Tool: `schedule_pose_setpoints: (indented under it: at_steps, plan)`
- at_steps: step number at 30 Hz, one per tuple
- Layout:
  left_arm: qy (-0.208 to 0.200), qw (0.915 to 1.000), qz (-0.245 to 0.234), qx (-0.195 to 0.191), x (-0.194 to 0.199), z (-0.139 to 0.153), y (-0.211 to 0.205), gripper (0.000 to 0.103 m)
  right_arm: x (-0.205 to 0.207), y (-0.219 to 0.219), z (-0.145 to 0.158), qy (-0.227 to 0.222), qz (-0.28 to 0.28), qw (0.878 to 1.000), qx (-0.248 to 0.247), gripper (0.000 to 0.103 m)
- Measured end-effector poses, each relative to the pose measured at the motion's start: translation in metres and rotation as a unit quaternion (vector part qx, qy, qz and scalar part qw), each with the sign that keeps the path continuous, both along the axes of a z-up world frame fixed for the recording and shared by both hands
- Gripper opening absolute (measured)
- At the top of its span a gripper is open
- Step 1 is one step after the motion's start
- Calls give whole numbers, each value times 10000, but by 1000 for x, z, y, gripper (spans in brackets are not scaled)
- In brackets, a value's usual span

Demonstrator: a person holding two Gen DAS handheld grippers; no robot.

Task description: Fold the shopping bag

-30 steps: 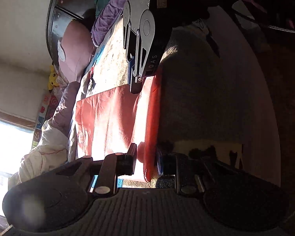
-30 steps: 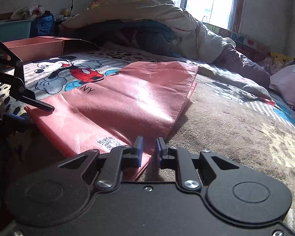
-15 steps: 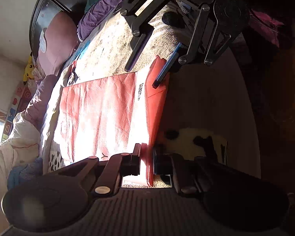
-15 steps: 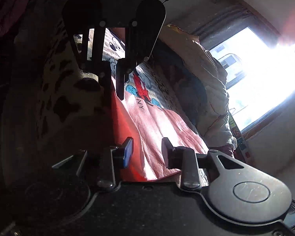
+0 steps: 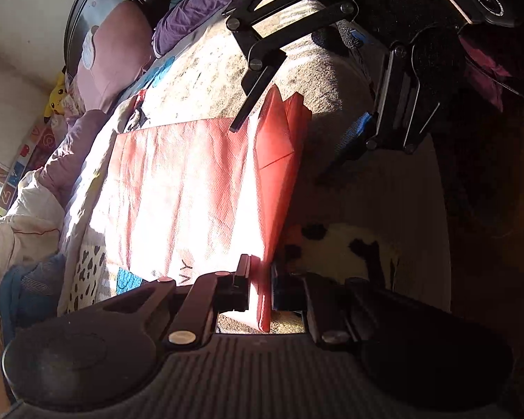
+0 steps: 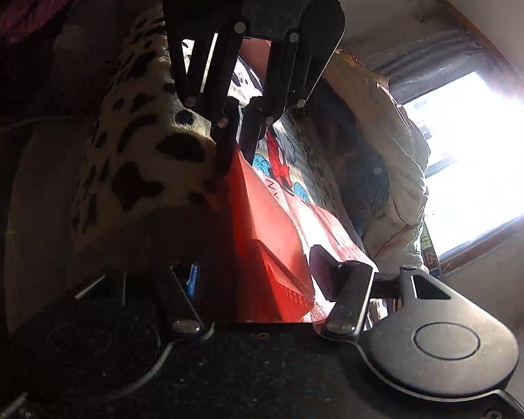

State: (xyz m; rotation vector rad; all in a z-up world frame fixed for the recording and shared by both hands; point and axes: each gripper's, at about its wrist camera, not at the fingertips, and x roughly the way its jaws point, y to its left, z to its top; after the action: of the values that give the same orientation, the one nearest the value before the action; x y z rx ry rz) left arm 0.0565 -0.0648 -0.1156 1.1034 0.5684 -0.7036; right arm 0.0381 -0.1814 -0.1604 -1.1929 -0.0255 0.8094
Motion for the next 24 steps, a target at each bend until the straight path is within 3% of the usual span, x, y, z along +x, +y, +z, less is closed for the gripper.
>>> schedule_pose_setpoints:
  at_steps: [4, 7, 13, 16, 22, 24]
  plan:
    - [-4, 9999, -147, -58, -7, -3, 3, 10, 5, -8, -3, 75, 155, 9998, -57, 16]
    - [-26, 9993, -331, -166, -11, -5, 8, 10, 10, -22, -7, 178, 240, 9995, -72, 15]
    - [-71, 9968, -697, -383, -19, -8, 19, 11, 36, -33, 13, 1051, 408, 9936, 120, 15]
    - [85, 9951, -661, -730, -13, -8, 27, 12, 50, -38, 22, 1485, 491, 9875, 215, 15]
    - [435, 9874, -563, -1410, -1, -6, 44, 13, 91, -50, 45, 2758, 521, 9576, 645, 15]
    - [661, 9797, -432, -1840, 9, -1, 55, 13, 106, -56, 50, 3173, 489, 9431, 865, 15]
